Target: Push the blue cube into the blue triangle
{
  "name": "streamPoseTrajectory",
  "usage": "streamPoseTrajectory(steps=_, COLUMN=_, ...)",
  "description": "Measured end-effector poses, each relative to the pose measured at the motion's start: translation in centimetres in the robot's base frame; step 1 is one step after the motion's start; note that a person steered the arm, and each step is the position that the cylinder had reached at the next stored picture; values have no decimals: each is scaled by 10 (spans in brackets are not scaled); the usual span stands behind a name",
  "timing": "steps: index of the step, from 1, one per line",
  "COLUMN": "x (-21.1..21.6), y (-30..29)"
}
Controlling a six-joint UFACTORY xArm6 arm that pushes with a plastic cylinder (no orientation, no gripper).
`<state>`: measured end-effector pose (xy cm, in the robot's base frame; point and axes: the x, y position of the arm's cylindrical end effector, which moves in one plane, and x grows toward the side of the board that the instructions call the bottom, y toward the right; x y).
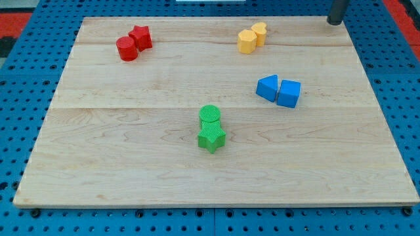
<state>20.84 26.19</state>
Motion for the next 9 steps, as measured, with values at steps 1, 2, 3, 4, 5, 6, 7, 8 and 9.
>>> streamPoseTrajectory(steps=1, x=-2, y=0)
streamPoseTrajectory(steps=2, x=-2, y=0)
streamPoseTrajectory(steps=3, x=-2, y=1)
streamPoseTrajectory(steps=4, x=-2, y=2)
streamPoseTrajectory(steps=5, x=-2, y=2)
streamPoseTrajectory(steps=6, x=10, y=2)
streamPoseTrajectory(steps=7, x=51, y=-28)
streamPoseTrajectory(steps=8, x=133, y=-42)
streamPoseTrajectory(steps=9, x=208, y=-57)
